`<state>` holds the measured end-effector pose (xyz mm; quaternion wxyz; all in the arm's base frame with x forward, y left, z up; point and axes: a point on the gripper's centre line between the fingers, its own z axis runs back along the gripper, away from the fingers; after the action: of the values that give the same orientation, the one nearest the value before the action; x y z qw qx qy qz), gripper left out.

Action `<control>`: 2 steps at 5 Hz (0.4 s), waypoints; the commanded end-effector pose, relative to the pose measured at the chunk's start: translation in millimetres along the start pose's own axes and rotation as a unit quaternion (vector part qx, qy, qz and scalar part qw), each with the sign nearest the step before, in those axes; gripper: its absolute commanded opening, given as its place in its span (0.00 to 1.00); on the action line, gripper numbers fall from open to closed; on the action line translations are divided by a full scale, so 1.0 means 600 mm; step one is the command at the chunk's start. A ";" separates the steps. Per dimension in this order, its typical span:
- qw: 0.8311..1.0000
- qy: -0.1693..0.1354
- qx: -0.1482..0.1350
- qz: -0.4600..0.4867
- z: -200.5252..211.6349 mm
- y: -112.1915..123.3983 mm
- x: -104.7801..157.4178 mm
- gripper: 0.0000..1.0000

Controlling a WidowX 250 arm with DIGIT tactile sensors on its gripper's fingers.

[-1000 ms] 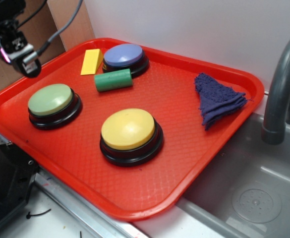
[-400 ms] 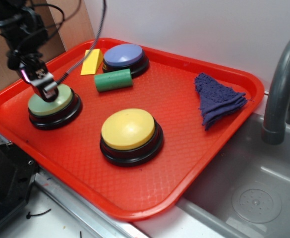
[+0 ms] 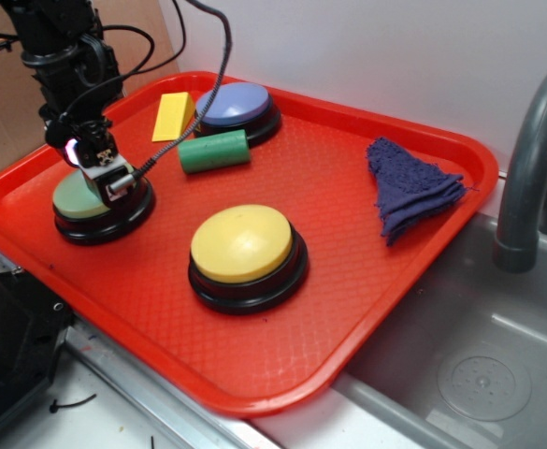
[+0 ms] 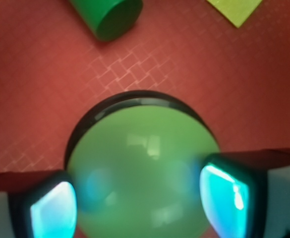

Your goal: Push the green button.

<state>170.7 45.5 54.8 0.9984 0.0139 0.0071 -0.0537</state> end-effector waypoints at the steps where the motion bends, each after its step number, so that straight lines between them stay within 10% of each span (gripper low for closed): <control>1: 1.000 0.000 0.006 -0.002 -0.004 0.005 0.015 1.00; 2: 1.000 -0.001 0.003 -0.001 -0.017 0.012 0.008 1.00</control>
<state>179.4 51.7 47.2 0.9984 0.0183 -0.0041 -0.0530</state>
